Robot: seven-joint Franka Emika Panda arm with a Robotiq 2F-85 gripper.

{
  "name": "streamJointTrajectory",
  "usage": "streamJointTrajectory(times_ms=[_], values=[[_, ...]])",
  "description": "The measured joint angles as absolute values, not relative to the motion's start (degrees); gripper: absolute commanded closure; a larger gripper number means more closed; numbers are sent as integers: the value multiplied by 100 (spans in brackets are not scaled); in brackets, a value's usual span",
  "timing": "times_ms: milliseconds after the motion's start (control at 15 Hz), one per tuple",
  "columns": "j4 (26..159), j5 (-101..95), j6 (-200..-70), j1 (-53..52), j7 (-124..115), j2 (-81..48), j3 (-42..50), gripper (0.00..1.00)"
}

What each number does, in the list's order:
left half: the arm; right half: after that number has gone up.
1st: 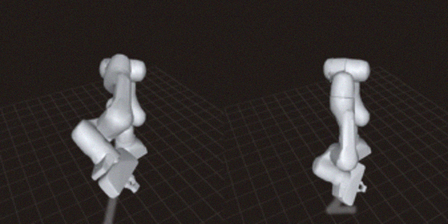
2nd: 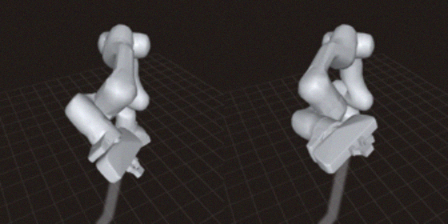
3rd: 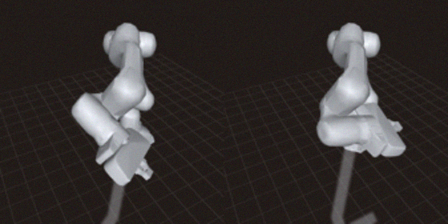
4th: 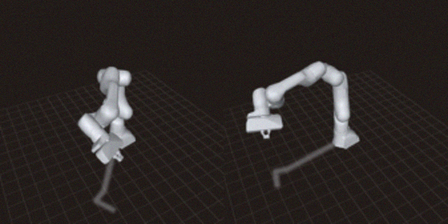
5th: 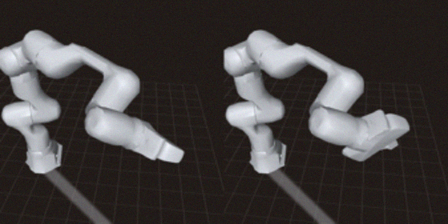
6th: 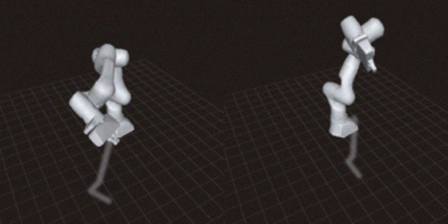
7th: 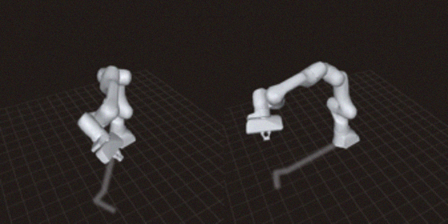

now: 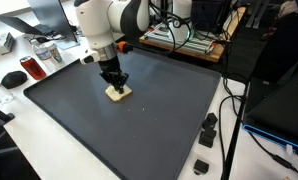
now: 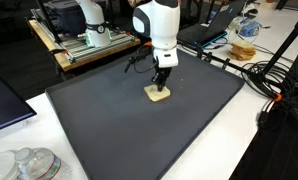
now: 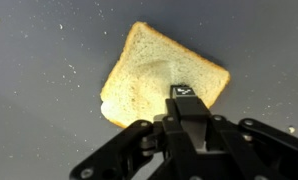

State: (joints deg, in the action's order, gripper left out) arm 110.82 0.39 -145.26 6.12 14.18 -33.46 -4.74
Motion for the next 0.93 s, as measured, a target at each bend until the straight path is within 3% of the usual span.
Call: streamJointTrajectory(times_ms=[933], values=[[11384,-438,-15371,-89,675,-3288,93,95]])
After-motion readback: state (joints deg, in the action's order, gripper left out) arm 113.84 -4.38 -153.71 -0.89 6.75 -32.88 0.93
